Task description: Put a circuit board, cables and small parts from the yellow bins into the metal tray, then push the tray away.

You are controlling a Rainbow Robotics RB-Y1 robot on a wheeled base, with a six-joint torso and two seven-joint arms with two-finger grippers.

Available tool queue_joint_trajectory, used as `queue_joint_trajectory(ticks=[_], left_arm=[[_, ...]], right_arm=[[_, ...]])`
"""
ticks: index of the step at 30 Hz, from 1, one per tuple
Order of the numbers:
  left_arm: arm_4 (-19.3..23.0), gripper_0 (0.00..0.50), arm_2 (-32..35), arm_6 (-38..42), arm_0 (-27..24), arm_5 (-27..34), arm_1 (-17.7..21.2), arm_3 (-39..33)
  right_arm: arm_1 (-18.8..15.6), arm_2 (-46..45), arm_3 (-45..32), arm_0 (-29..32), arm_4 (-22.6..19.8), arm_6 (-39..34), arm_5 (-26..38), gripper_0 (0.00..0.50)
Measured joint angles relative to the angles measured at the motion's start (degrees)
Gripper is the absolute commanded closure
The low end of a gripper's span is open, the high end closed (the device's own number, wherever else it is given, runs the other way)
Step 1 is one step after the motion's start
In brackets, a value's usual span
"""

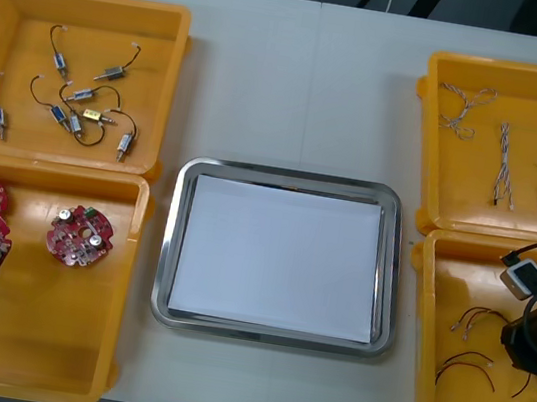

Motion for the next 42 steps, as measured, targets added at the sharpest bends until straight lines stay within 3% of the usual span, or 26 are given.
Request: queue_joint_trajectory(ticks=[8, 16, 24, 31, 37, 42], left_arm=[[2.6, 0.5, 0.4, 0.0, -7.9, 9.3, 0.0, -1.2], [7.6, 0.5, 0.4, 0.1, -16.0, 16.5, 0.0, -3.2], [13.3, 0.5, -0.2, 0.4, -25.8, 22.3, -0.2, -4.5], [10.5, 0.5, -10.6, 1.7, -35.2, 22.8, -1.9, -4.5], [9.0, 0.5, -20.1, 11.7, -42.5, 22.8, -5.0, -3.5], [8.8, 0.5, -26.0, 16.1, -47.9, 22.8, -7.5, -0.5]], right_arm=[[-0.3, -4.5, -3.4, 0.0, -1.1, 0.0, 5.9, 0.5], [-2.8, -10.6, -5.1, -2.5, -10.1, 0.0, 16.3, 0.5], [-4.7, -15.3, -5.1, -9.2, -15.5, -1.0, 28.9, 0.5], [-7.8, -17.7, -6.7, -12.6, -17.5, -3.0, 33.3, 0.5], [-10.0, -17.6, -11.5, -14.4, -18.6, -11.4, 36.2, 0.5], [-12.4, -14.2, -16.1, -17.7, -19.8, -12.1, 36.4, 0.5]])
